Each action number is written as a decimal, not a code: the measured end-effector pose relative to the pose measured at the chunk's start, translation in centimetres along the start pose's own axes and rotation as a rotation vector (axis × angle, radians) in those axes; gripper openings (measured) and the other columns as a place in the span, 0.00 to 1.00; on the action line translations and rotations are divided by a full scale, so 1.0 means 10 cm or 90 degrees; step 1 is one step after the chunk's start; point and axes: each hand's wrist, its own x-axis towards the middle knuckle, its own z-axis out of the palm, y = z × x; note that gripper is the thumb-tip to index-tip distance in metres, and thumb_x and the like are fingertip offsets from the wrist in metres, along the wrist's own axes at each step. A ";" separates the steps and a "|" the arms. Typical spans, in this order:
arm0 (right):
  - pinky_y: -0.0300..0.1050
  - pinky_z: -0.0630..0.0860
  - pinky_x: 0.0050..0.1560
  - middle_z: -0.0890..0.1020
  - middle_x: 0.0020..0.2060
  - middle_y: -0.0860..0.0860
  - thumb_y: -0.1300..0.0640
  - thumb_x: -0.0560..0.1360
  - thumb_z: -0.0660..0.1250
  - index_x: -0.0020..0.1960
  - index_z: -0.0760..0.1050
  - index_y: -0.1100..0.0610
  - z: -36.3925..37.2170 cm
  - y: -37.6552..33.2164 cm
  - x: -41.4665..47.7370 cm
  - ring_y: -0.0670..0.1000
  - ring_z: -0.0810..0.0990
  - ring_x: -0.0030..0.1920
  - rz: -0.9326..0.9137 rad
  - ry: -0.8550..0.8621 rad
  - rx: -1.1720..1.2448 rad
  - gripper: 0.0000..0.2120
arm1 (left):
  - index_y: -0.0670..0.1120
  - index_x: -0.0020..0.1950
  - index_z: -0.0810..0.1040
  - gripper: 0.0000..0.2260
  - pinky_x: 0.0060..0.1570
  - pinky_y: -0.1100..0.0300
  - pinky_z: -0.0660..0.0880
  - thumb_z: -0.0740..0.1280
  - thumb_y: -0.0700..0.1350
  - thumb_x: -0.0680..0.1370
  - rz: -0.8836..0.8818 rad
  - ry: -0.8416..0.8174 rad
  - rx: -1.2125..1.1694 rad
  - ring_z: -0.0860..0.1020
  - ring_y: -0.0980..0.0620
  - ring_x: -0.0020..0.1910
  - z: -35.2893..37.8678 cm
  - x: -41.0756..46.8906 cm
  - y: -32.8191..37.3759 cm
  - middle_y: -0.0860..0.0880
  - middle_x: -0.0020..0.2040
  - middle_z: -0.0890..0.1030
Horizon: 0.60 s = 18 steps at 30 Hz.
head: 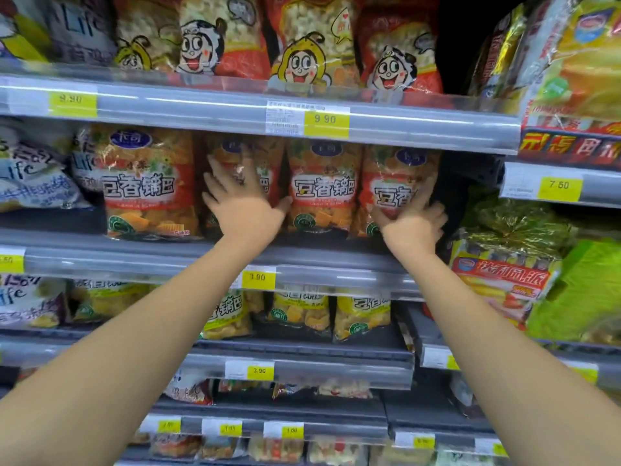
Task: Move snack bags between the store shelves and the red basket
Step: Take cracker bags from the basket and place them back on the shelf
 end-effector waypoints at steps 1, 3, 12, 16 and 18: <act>0.59 0.60 0.67 0.59 0.71 0.66 0.38 0.71 0.68 0.78 0.43 0.57 -0.03 0.02 -0.13 0.65 0.60 0.69 -0.033 0.049 0.015 0.49 | 0.49 0.79 0.46 0.45 0.71 0.38 0.54 0.65 0.66 0.72 0.043 0.022 0.027 0.51 0.31 0.74 -0.04 -0.13 -0.01 0.32 0.76 0.45; 0.58 0.61 0.65 0.62 0.70 0.64 0.42 0.73 0.68 0.76 0.51 0.59 -0.04 0.09 -0.44 0.64 0.61 0.68 -0.108 0.138 0.037 0.42 | 0.48 0.79 0.50 0.41 0.70 0.39 0.56 0.63 0.65 0.75 0.109 0.047 0.054 0.54 0.32 0.74 -0.08 -0.42 -0.05 0.32 0.76 0.51; 0.61 0.67 0.59 0.69 0.64 0.64 0.52 0.72 0.67 0.70 0.64 0.59 0.71 0.78 -2.00 0.62 0.64 0.63 -0.324 0.082 -0.024 0.29 | 0.44 0.73 0.65 0.31 0.66 0.37 0.62 0.63 0.58 0.75 0.218 0.009 0.077 0.64 0.31 0.69 0.39 -1.96 -0.88 0.33 0.71 0.65; 0.63 0.70 0.58 0.71 0.63 0.66 0.52 0.71 0.70 0.70 0.68 0.59 1.12 1.16 -2.64 0.66 0.68 0.62 -0.314 -0.064 -0.122 0.29 | 0.43 0.73 0.66 0.31 0.64 0.36 0.64 0.64 0.58 0.75 0.239 -0.117 0.115 0.66 0.31 0.67 0.72 -2.58 -1.41 0.32 0.68 0.68; 0.63 0.71 0.57 0.72 0.63 0.65 0.52 0.71 0.71 0.69 0.70 0.59 1.33 1.34 -2.93 0.67 0.71 0.61 -0.288 -0.139 -0.165 0.29 | 0.43 0.72 0.67 0.31 0.64 0.36 0.64 0.65 0.58 0.75 0.223 -0.187 0.130 0.66 0.32 0.67 0.89 -2.84 -1.68 0.32 0.67 0.69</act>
